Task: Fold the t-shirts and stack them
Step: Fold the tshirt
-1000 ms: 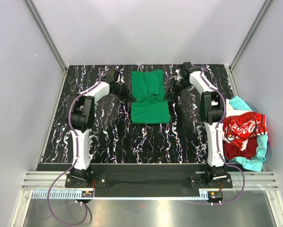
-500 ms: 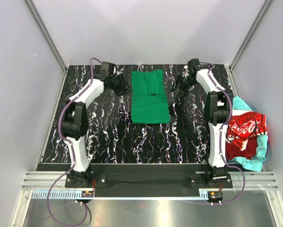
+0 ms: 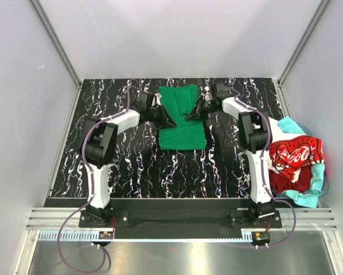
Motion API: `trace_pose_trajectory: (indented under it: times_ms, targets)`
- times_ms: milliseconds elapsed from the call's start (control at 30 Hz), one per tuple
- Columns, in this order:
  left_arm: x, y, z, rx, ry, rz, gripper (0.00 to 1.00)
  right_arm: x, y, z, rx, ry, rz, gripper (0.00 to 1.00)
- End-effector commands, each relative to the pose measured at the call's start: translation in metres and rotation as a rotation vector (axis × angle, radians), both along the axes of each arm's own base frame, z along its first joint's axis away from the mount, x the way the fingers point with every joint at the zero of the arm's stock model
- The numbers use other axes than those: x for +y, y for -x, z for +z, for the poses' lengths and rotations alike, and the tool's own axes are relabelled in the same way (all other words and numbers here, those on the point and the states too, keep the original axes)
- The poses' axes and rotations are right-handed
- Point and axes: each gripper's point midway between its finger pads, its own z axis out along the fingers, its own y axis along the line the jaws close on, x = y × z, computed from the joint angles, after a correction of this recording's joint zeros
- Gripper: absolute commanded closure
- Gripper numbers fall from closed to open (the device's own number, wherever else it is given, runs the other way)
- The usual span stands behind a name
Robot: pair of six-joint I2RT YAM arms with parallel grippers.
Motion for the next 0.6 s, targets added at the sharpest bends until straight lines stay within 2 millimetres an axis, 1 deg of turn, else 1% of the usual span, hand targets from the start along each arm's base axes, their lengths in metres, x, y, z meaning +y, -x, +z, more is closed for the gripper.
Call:
trace_pose_trajectory:
  times_ms: [0,33,67,100,133,167,200,233,267,300,333,367,400,433,500,533,567]
  targets:
    - [-0.005,0.001,0.024,-0.070,0.074,-0.017,0.85,0.005,-0.023,0.004,-0.031,-0.117,-0.025,0.94]
    - [-0.002,0.011,0.015,-0.045,0.066,-0.024,0.85,0.004,-0.024,-0.006,-0.009,-0.119,-0.032,0.94]
    - [0.000,0.017,0.021,-0.062,0.063,-0.032,0.85,0.003,-0.027,-0.008,-0.017,-0.126,-0.033,0.94]
    - [0.002,0.027,0.015,-0.041,0.049,-0.040,0.85,0.002,-0.029,-0.011,-0.015,-0.129,-0.035,0.94]
    - [0.003,0.032,0.016,-0.046,0.043,-0.046,0.85,0.001,-0.030,-0.021,-0.006,-0.130,-0.033,0.94]
    - [0.004,0.036,0.017,-0.052,0.036,-0.055,0.85,0.001,-0.032,-0.024,-0.012,-0.138,-0.025,0.94]
    - [0.006,0.040,0.024,-0.067,0.033,-0.057,0.85,-0.001,-0.036,-0.023,-0.025,-0.146,-0.026,0.94]
    - [0.008,0.044,0.024,-0.061,0.025,-0.060,0.85,-0.002,-0.038,-0.028,-0.028,-0.149,-0.023,0.93]
    - [0.008,0.047,0.026,-0.071,0.017,-0.071,0.85,-0.002,-0.037,-0.026,-0.028,-0.155,-0.010,0.92]
    - [0.008,0.049,0.032,-0.085,0.016,-0.078,0.85,-0.002,-0.043,-0.017,-0.051,-0.155,-0.003,0.89]
    - [0.008,0.051,0.034,-0.082,0.010,-0.084,0.85,-0.004,-0.044,-0.014,-0.083,-0.129,0.015,0.87]
    - [0.008,0.051,0.036,-0.091,0.006,-0.093,0.85,-0.007,-0.037,-0.011,-0.048,-0.104,0.024,0.85]
    - [0.007,0.052,0.039,-0.096,0.009,-0.099,0.85,-0.009,-0.037,-0.003,-0.062,-0.088,0.029,0.80]
    - [0.006,0.051,0.040,-0.097,0.012,-0.105,0.84,-0.011,-0.035,0.013,-0.109,-0.065,0.043,0.78]
    - [0.006,0.051,0.037,-0.090,0.011,-0.108,0.84,-0.019,-0.024,0.019,-0.090,-0.010,0.039,0.74]
    - [0.006,0.053,0.030,-0.071,0.010,-0.111,0.85,-0.021,-0.019,0.038,-0.121,0.004,0.040,0.72]
    - [0.005,0.054,0.027,-0.062,0.014,-0.112,0.85,-0.023,-0.012,0.041,-0.107,0.005,0.039,0.71]
